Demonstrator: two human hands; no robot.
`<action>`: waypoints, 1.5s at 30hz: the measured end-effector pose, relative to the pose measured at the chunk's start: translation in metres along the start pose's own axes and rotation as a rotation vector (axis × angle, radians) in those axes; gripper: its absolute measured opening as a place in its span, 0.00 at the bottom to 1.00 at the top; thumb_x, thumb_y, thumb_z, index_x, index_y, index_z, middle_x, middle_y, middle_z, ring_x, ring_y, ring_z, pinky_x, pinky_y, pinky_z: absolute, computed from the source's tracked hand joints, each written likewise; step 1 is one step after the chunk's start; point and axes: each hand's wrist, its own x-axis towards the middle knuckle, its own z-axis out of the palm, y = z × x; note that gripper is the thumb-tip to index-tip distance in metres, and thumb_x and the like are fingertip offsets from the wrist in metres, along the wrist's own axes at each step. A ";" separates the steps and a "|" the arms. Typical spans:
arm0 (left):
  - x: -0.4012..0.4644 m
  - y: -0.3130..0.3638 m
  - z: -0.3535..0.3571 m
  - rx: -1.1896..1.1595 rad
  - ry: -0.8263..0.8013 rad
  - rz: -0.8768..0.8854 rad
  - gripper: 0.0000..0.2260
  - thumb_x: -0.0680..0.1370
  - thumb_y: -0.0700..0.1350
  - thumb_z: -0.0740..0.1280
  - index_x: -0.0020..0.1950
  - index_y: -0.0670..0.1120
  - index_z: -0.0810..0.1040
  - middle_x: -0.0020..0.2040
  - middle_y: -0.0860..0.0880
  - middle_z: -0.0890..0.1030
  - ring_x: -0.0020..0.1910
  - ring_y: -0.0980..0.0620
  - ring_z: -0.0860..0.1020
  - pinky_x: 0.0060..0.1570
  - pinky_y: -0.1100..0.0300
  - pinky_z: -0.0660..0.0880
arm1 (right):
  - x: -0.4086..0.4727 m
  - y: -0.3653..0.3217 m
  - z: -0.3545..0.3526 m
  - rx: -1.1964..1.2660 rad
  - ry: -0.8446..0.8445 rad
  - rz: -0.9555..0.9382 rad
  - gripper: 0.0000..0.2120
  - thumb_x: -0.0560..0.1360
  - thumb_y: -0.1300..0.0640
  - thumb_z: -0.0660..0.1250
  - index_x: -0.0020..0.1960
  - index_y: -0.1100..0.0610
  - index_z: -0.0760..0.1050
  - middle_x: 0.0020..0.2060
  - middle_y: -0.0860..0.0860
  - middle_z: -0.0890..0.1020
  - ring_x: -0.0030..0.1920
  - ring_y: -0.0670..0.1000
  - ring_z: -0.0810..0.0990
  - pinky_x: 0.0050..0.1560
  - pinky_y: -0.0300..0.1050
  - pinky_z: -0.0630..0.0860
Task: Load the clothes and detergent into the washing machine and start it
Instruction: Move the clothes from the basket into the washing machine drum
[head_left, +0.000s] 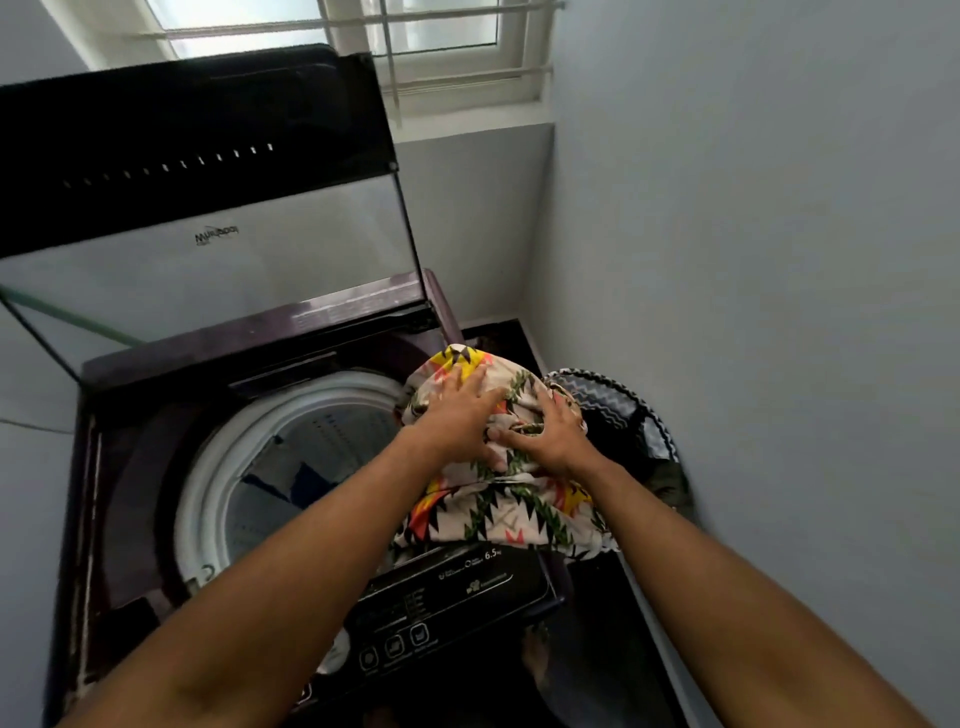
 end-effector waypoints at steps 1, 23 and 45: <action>0.002 -0.002 0.002 -0.019 -0.002 0.000 0.51 0.64 0.61 0.78 0.80 0.55 0.55 0.81 0.47 0.43 0.79 0.37 0.40 0.75 0.35 0.49 | 0.000 0.002 0.004 0.041 -0.023 -0.002 0.61 0.54 0.18 0.66 0.79 0.40 0.48 0.80 0.55 0.49 0.79 0.59 0.50 0.75 0.59 0.56; -0.046 -0.028 0.010 -0.539 0.469 0.022 0.20 0.66 0.48 0.78 0.54 0.61 0.76 0.44 0.54 0.75 0.43 0.53 0.77 0.42 0.55 0.74 | -0.036 -0.109 0.000 -0.098 0.090 -0.271 0.17 0.62 0.47 0.73 0.51 0.45 0.83 0.39 0.46 0.85 0.41 0.47 0.83 0.42 0.42 0.79; -0.188 -0.161 0.009 -0.634 0.759 -0.327 0.10 0.70 0.44 0.71 0.46 0.54 0.72 0.45 0.53 0.79 0.44 0.50 0.78 0.40 0.54 0.74 | -0.073 -0.245 0.141 0.052 0.010 -0.529 0.09 0.71 0.62 0.70 0.51 0.57 0.79 0.45 0.53 0.83 0.47 0.52 0.80 0.44 0.41 0.73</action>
